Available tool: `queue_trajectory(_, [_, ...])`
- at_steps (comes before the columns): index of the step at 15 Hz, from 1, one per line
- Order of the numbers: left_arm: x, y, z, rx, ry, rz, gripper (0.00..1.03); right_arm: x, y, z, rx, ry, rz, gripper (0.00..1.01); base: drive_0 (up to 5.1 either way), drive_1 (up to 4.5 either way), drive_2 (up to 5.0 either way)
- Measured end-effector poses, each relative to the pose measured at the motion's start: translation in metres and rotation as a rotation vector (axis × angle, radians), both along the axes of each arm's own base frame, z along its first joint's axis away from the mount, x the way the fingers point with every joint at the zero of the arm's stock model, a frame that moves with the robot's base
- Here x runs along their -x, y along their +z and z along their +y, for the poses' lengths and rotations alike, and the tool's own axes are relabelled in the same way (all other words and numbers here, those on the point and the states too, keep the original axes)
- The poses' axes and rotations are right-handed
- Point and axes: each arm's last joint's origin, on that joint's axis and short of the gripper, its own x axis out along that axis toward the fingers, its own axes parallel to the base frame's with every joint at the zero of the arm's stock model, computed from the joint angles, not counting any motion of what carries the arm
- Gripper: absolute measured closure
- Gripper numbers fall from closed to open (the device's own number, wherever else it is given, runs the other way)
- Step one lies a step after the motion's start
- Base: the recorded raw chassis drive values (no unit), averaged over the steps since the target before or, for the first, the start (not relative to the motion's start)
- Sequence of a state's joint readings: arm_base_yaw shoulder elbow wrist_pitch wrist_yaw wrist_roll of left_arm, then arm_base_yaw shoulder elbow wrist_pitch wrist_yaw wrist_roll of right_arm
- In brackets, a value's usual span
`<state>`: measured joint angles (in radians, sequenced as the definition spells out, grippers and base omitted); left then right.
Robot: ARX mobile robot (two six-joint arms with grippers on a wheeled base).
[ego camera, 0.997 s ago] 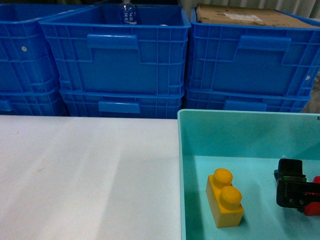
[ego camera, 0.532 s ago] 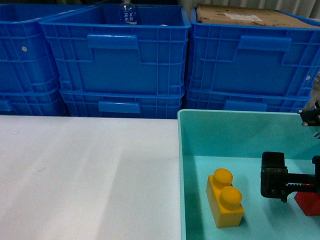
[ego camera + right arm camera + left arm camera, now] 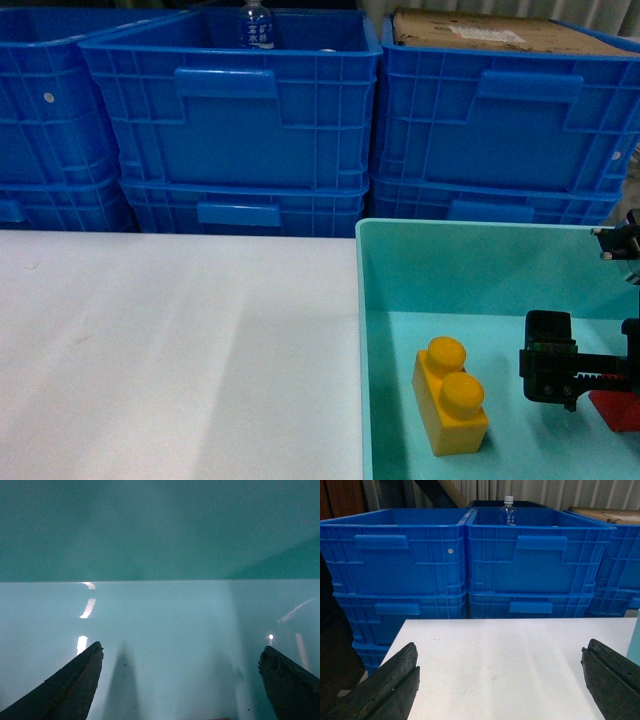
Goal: Pick red block from blue box to shelf
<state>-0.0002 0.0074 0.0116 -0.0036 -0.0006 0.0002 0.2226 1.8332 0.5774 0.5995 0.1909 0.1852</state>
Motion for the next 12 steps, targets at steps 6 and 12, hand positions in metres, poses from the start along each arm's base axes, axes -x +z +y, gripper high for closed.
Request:
queue_trajectory(6, [0.0000,0.0000,0.0000,0.000,0.000,0.000,0.05,0.0088,-0.0082,-0.0024,0.000,-0.007,0.035,0.15,0.0,0.00,0.0])
queue_trajectory(12, [0.0000,0.0000,0.0000,0.000,0.000,0.000,0.05,0.0091,-0.0089,-0.0082,-0.004,-0.011,0.011,0.73,0.0,0.00,0.0])
